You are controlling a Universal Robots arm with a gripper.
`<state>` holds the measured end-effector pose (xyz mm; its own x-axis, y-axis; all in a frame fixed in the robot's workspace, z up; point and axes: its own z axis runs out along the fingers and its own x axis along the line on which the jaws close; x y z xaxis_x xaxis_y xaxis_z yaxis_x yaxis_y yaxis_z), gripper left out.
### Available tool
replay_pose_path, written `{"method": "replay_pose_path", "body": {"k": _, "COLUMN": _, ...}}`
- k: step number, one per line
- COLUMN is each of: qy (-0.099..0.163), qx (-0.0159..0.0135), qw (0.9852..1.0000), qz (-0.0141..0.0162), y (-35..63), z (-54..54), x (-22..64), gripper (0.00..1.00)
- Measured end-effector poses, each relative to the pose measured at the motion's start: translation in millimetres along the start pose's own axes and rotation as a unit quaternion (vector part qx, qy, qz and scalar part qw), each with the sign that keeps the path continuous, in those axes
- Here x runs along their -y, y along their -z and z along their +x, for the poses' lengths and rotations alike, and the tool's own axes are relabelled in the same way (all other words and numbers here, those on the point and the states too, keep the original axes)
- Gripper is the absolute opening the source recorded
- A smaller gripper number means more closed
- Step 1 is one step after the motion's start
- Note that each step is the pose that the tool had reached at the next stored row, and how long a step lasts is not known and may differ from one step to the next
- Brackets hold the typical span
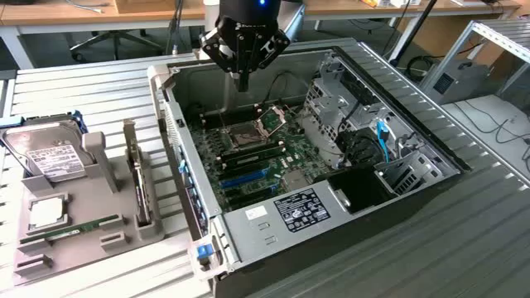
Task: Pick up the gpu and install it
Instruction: 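Reach for the gpu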
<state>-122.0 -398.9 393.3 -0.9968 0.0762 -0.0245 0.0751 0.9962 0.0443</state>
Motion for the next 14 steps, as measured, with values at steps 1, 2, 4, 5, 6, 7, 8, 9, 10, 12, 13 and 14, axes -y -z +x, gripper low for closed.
{"method": "replay_pose_path", "body": {"k": 1, "qy": 0.000, "qx": 0.0000, "qw": 1.0000, "qz": 0.0000, "y": 0.0, "z": 0.0, "x": 0.0, "gripper": 0.11}}
{"method": "replay_pose_path", "body": {"k": 2, "qy": 0.000, "qx": 0.0000, "qw": 1.0000, "qz": 0.0000, "y": 0.0, "z": 0.0, "x": 0.0, "gripper": 0.11}}
{"method": "replay_pose_path", "body": {"k": 4, "qy": 0.000, "qx": 0.0000, "qw": 1.0000, "qz": 0.0000, "y": 0.0, "z": 0.0, "x": 0.0, "gripper": 0.11}}
{"method": "replay_pose_path", "body": {"k": 5, "qy": 0.000, "qx": 0.0000, "qw": 1.0000, "qz": 0.0000, "y": 0.0, "z": 0.0, "x": 0.0, "gripper": 0.11}}
{"method": "replay_pose_path", "body": {"k": 6, "qy": 0.000, "qx": 0.0000, "qw": 1.0000, "qz": 0.0000, "y": 0.0, "z": 0.0, "x": 0.0, "gripper": 0.11}}
{"method": "replay_pose_path", "body": {"k": 7, "qy": 0.000, "qx": 0.0000, "qw": 1.0000, "qz": 0.0000, "y": 0.0, "z": 0.0, "x": 0.0, "gripper": 0.11}}
{"method": "replay_pose_path", "body": {"k": 8, "qy": 0.000, "qx": 0.0000, "qw": 1.0000, "qz": 0.0000, "y": 0.0, "z": 0.0, "x": 0.0, "gripper": 0.11}}
{"method": "replay_pose_path", "body": {"k": 9, "qy": 0.000, "qx": 0.0000, "qw": 1.0000, "qz": 0.0000, "y": 0.0, "z": 0.0, "x": 0.0, "gripper": 0.11}}
{"method": "replay_pose_path", "body": {"k": 10, "qy": 0.000, "qx": 0.0000, "qw": 1.0000, "qz": 0.0000, "y": 0.0, "z": 0.0, "x": 0.0, "gripper": 0.11}}
{"method": "replay_pose_path", "body": {"k": 12, "qy": 0.000, "qx": 0.0000, "qw": 1.0000, "qz": 0.0000, "y": 0.0, "z": 0.0, "x": 0.0, "gripper": 0.11}}
{"method": "replay_pose_path", "body": {"k": 13, "qy": 0.000, "qx": 0.0000, "qw": 1.0000, "qz": 0.0000, "y": 0.0, "z": 0.2, "x": 0.0, "gripper": 0.11}}
{"method": "replay_pose_path", "body": {"k": 14, "qy": 0.000, "qx": 0.0001, "qw": 1.0000, "qz": -0.0001, "y": 0.0, "z": 0.6, "x": 0.0, "gripper": 0.11}}
